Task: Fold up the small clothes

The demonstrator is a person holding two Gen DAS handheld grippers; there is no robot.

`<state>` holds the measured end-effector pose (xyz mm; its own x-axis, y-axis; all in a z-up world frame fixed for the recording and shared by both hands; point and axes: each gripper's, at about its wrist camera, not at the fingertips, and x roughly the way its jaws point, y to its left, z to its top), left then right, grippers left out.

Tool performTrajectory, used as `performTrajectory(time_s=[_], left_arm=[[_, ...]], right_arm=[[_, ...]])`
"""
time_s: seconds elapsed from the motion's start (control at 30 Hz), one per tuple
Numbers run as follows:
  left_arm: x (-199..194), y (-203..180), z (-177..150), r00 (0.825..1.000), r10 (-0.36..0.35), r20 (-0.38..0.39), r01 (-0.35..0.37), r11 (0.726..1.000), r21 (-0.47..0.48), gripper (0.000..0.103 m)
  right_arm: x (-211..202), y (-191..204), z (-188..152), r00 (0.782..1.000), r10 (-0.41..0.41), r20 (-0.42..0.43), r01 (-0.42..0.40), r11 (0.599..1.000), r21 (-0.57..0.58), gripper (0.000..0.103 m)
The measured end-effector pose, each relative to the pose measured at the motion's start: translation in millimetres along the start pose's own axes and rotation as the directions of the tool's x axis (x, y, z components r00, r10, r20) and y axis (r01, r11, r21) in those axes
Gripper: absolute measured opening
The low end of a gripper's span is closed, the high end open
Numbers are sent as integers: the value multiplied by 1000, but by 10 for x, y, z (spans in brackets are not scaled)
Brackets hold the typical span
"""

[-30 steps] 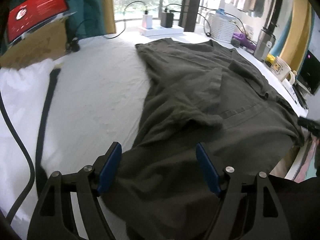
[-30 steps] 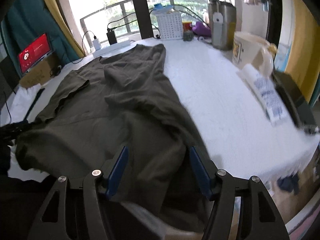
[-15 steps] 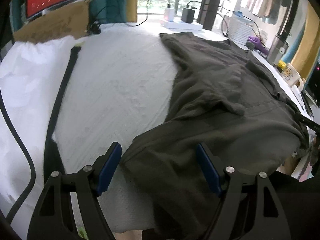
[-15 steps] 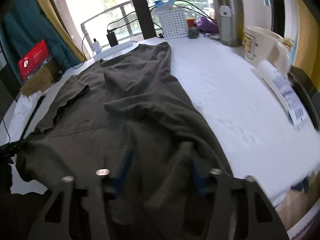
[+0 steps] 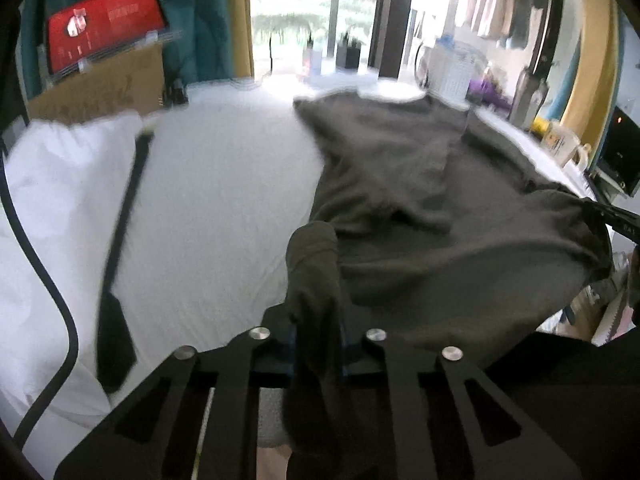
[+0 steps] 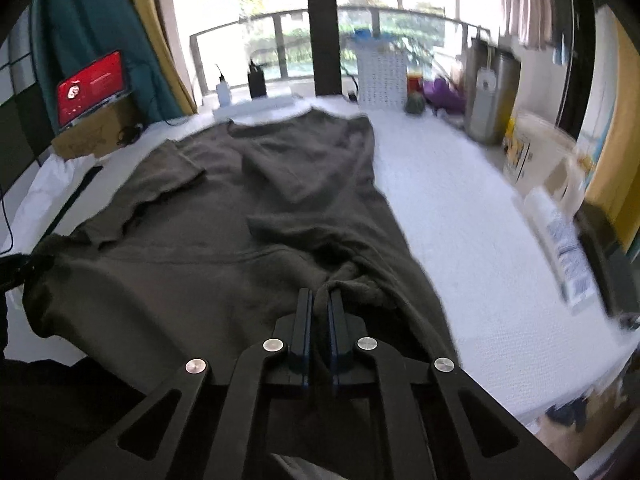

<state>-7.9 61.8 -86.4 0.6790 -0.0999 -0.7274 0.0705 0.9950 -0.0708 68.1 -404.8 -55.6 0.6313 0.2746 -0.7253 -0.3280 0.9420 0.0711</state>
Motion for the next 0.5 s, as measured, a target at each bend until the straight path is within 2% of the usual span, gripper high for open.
performTrajectory(time_s=[0.3,0.5], left_arm=[[-350,-107,210,992,-14,126,9,999,33,11],[-330,-132,199,992,0,129,-6,999,48,11]], right_arm=[[-481,-21,196,991,-31,127,33,999,-11,6],[-440,-95,182,992,-23,123,22,1000,7,6]])
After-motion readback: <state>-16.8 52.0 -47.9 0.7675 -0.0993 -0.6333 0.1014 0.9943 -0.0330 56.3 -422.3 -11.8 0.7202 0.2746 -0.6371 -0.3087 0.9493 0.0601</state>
